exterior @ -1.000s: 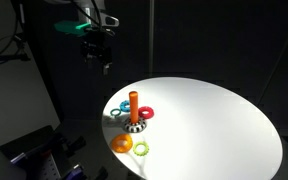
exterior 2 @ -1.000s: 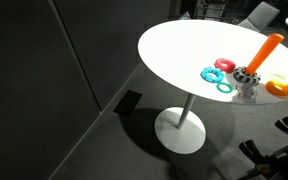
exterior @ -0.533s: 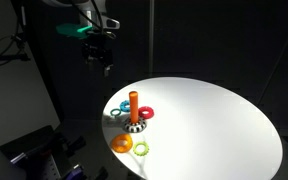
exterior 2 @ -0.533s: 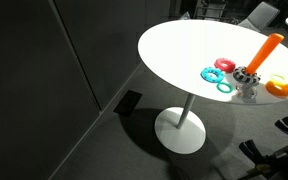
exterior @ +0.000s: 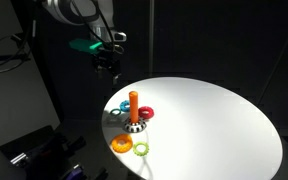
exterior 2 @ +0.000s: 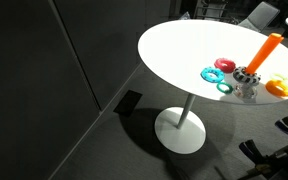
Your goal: Put the blue ring to the right
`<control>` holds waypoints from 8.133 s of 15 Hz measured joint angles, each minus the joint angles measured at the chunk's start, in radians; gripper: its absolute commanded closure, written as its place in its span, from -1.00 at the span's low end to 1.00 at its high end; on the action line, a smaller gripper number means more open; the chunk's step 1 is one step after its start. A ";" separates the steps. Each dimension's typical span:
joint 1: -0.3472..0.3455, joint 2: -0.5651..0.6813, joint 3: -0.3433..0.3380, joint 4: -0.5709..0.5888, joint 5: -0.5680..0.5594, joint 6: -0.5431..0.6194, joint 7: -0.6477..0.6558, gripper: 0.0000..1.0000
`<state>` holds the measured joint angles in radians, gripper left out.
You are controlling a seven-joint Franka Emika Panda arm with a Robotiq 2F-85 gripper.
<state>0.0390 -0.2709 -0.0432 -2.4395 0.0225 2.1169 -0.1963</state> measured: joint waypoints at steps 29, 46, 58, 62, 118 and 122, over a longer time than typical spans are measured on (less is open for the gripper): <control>-0.009 0.477 0.034 0.196 0.001 0.289 0.015 -1.00; -0.009 0.644 0.040 0.204 -0.015 0.545 0.053 -1.00; -0.009 0.659 0.027 0.224 -0.036 0.547 0.093 -0.84; -0.009 0.660 0.022 0.224 -0.036 0.546 0.095 -0.85; 0.034 0.765 0.047 0.374 -0.074 0.453 0.096 -1.00; 0.027 0.765 0.043 0.374 -0.074 0.449 0.096 -1.00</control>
<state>0.0660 0.4939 -0.0002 -2.0654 -0.0511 2.5659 -0.1006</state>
